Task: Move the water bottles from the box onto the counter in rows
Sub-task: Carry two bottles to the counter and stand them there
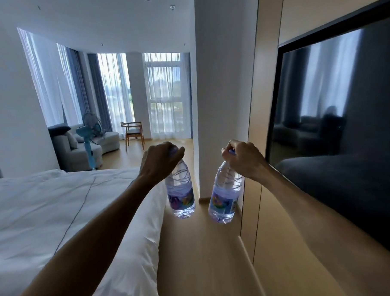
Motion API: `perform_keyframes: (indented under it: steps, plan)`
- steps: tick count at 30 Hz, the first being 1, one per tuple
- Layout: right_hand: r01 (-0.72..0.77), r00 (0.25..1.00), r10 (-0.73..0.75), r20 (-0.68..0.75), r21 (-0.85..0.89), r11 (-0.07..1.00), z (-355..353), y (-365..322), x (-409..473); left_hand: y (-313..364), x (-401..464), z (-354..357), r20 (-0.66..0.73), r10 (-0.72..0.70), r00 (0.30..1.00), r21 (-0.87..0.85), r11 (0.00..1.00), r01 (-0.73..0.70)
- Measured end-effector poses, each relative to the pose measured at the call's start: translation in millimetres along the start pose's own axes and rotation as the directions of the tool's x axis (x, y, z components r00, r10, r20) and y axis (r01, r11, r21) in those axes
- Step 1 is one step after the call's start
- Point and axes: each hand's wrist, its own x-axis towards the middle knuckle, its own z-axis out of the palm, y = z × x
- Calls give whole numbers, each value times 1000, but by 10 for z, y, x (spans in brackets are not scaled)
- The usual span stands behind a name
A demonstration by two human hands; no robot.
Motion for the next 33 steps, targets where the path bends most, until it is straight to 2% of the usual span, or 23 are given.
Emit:
perform_keyframes:
  steps: [7, 14, 27, 33]
  plan:
    - [-5, 999, 5, 48, -6, 1000, 586, 235, 1192, -628, 1011, 473, 62, 51, 997, -56, 997, -47]
    - [-20, 1000, 19, 20, 2, 1000, 1162, 498, 2192, -1239, 1951, 999, 28, 47, 998, -81, 996, -45]
    - [48, 997, -50, 66, 29, 998, 2449, 1464, 4366, -2477, 3780, 2379, 81, 58, 995, -12, 998, -57]
    - [64, 998, -65, 16, 53, 997, 2979, 1865, 5372, -3007, 4643, 2873, 30, 31, 999, -12, 999, -31]
